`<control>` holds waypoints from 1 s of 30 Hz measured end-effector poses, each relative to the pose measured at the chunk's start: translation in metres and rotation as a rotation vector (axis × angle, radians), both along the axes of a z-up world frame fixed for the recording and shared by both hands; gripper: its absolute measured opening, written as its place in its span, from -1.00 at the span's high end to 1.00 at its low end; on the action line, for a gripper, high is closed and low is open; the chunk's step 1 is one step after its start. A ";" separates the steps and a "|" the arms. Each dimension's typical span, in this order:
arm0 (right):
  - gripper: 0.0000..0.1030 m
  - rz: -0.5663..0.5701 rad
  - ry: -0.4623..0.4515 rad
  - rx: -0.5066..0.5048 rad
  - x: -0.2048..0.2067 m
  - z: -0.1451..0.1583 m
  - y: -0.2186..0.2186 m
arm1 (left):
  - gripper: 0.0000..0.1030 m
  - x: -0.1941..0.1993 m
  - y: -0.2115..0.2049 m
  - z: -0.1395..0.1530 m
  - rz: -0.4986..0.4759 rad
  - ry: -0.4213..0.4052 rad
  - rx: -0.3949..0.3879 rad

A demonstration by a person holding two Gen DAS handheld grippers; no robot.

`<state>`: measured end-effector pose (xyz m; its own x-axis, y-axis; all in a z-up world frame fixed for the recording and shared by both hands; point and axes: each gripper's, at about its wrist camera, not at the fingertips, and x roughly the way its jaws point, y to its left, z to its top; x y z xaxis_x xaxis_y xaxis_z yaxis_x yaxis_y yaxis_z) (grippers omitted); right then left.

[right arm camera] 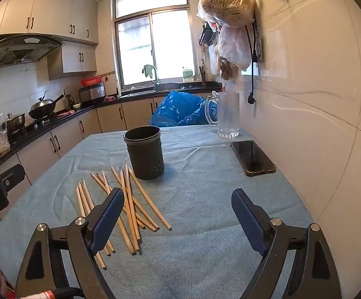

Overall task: Organize utensils
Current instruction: 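Move both tools toward the pile of wooden chopsticks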

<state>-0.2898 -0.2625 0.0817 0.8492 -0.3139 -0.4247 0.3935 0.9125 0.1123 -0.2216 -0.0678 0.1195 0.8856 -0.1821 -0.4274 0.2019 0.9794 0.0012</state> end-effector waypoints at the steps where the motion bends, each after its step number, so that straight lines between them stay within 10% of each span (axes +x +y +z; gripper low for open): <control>1: -0.76 -0.001 -0.002 -0.001 -0.001 0.000 -0.002 | -1.00 -0.001 0.001 0.000 0.000 -0.001 -0.003; 16: -0.78 0.004 -0.115 -0.031 -0.014 0.021 0.010 | -1.00 -0.011 0.035 0.024 0.027 -0.061 -0.081; 20: -0.80 0.105 -0.136 0.091 -0.004 0.024 -0.004 | -1.00 -0.002 0.054 0.029 0.064 -0.035 -0.124; 24: -0.77 0.198 -0.030 0.224 0.027 0.019 -0.018 | -1.00 0.014 0.060 0.022 0.069 0.032 -0.107; 30: -0.73 0.213 0.274 0.102 0.071 -0.016 -0.025 | -1.00 0.042 0.049 -0.007 0.029 0.176 -0.081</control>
